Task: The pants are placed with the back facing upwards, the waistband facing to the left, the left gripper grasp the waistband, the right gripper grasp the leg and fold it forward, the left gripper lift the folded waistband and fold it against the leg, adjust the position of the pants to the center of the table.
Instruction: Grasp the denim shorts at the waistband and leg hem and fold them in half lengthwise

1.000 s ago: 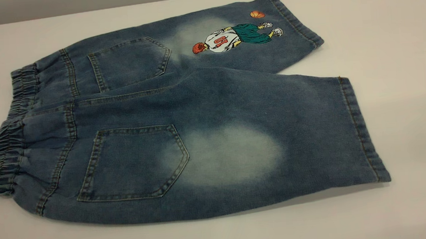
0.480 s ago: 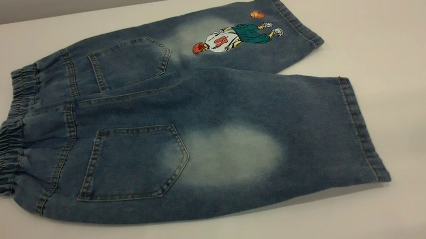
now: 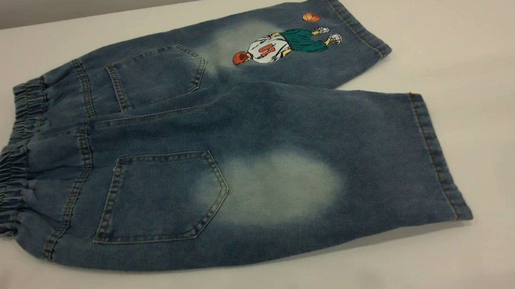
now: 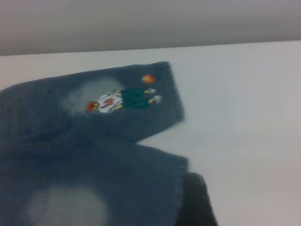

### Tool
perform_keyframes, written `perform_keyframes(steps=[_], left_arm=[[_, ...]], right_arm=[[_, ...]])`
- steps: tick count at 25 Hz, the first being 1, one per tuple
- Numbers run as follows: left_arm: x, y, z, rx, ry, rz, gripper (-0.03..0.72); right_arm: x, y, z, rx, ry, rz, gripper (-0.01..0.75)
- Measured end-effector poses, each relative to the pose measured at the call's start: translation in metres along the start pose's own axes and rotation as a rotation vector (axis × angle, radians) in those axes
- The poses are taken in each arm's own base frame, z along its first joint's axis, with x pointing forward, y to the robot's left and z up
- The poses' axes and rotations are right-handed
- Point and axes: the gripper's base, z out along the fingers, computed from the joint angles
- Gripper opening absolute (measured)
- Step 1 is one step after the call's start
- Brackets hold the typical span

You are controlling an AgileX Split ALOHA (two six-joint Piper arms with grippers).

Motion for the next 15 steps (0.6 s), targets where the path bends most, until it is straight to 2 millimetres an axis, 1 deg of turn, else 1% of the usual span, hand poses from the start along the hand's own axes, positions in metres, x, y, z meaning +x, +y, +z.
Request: perform_keyframes(steps=[3,6,11,15], left_arm=[[-0.005,0.001,0.03,-0.003,0.093,-0.01,0.56],[-0.004,0.003,0.06,-0.009,0.215,-0.017,0.56],[0.007,0.006,0.108,-0.013,0.42,-0.036,0.56],[0.017,0.005,0.137,0.005,0.518,-0.097,0.56]], right_arm=[[-0.006,0.0,0.018,-0.035,0.049,0.037,0.427],[-0.01,-0.002,0.037,-0.061,0.091,0.075,0.427],[-0.013,-0.002,0.067,-0.115,0.175,0.14,0.427],[-0.011,-0.004,0.09,-0.151,0.247,0.19,0.427]])
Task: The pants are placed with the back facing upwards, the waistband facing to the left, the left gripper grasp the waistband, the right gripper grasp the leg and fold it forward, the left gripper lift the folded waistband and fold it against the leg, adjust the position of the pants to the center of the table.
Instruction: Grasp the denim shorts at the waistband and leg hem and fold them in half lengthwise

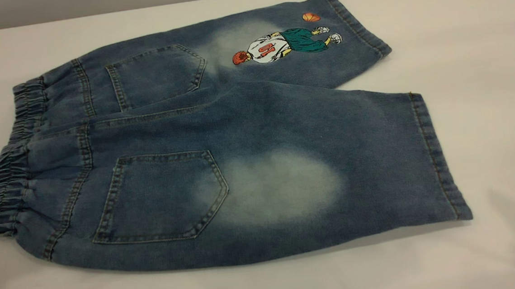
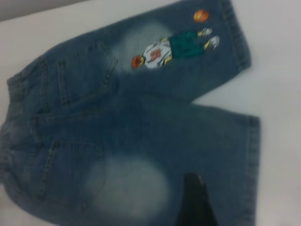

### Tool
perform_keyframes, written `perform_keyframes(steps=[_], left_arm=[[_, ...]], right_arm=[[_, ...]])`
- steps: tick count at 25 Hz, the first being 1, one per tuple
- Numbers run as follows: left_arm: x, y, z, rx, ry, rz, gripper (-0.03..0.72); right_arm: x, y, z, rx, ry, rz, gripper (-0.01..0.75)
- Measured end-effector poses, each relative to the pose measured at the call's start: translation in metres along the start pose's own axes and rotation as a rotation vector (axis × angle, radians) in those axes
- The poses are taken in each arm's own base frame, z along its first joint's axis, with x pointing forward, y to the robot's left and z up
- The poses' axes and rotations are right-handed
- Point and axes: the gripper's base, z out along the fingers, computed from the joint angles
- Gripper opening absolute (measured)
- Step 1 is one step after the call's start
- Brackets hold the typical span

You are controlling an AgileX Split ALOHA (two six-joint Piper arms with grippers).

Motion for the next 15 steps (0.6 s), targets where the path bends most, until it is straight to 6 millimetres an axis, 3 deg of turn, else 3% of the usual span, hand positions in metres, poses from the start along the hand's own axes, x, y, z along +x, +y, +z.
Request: perform_keyframes(steps=[9,15], left_arm=[[-0.005,0.005,0.049,-0.016,0.123,-0.061,0.56],[0.003,0.013,0.082,-0.078,0.268,-0.072,0.56]], right_arm=[[0.004,-0.014,0.049,-0.058,0.146,0.118,0.427],[0.009,-0.011,0.074,-0.076,0.201,0.118,0.427]])
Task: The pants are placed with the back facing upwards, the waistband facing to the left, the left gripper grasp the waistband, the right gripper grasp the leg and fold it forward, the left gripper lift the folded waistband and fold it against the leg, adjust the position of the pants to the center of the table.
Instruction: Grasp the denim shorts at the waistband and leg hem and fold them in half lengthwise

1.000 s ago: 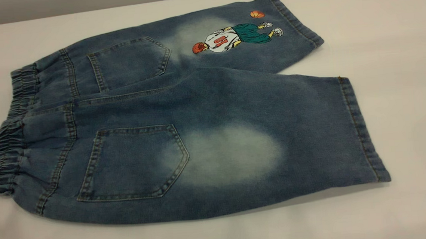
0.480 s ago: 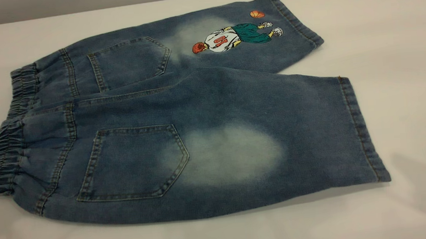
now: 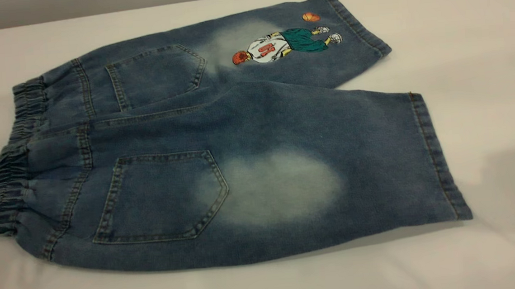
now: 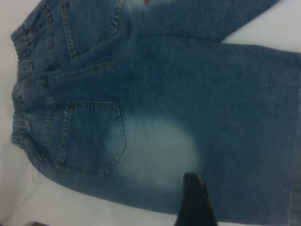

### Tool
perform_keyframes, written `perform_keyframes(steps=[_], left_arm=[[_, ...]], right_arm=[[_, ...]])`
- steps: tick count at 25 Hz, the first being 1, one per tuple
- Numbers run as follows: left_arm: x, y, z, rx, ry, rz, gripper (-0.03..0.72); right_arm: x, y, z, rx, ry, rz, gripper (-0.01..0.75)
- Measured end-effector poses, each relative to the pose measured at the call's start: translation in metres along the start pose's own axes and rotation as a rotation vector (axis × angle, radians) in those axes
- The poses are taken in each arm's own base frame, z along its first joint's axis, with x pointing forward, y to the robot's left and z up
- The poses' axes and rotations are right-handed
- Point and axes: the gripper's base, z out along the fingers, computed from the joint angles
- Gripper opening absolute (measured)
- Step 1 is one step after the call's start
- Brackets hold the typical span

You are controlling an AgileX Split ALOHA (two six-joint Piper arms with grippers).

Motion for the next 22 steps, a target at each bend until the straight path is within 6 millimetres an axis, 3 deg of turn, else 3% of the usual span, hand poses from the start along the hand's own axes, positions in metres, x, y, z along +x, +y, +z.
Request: perform_keyframes(steps=[7,11,18,22], left_arm=[[-0.002,0.011,0.032,-0.074,0.084,-0.032,0.56],[-0.002,0.024,0.039,-0.09,0.11,-0.072,0.56],[-0.004,0.047,0.039,-0.092,0.088,-0.195,0.56],[-0.002,0.055,0.05,-0.077,0.135,-0.239,0.56]], right_arm=[[0.008,0.01,0.034,0.014,0.067,-0.018,0.427],[0.014,0.008,0.047,0.026,0.125,-0.016,0.427],[0.012,0.005,0.05,0.051,0.107,-0.013,0.427],[0.01,0.003,0.05,0.064,0.087,-0.015,0.427]])
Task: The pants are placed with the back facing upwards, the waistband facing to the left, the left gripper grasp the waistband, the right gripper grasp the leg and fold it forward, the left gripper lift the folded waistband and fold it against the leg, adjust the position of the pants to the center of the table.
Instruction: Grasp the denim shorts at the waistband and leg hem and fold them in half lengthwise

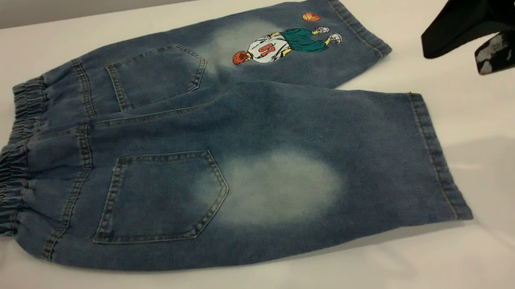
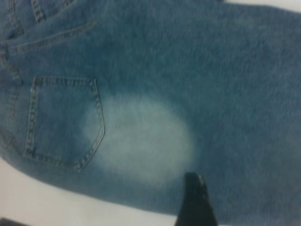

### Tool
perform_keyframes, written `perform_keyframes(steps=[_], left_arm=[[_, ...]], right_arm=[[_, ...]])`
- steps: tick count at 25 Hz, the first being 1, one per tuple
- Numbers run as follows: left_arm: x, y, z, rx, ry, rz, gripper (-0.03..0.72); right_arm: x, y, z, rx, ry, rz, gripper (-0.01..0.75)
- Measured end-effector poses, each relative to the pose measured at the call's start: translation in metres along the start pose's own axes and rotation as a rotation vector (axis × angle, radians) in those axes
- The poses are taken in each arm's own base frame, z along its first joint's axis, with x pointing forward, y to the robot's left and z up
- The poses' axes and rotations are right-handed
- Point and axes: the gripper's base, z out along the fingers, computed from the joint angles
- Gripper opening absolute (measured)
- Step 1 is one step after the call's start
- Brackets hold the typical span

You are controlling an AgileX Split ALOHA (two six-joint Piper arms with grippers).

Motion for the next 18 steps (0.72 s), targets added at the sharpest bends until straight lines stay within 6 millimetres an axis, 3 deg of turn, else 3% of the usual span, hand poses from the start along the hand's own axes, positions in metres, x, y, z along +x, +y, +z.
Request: perform_keyframes(steps=[6,18], left_arm=[[0.0,-0.008,0.024,0.084,0.066,-0.004,0.56],[-0.002,-0.015,0.031,0.162,0.057,-0.071,0.559]], right_arm=[[-0.001,-0.001,0.0,0.008,-0.012,-0.017,0.427],[-0.001,-0.001,0.0,0.009,-0.013,-0.025,0.427]])
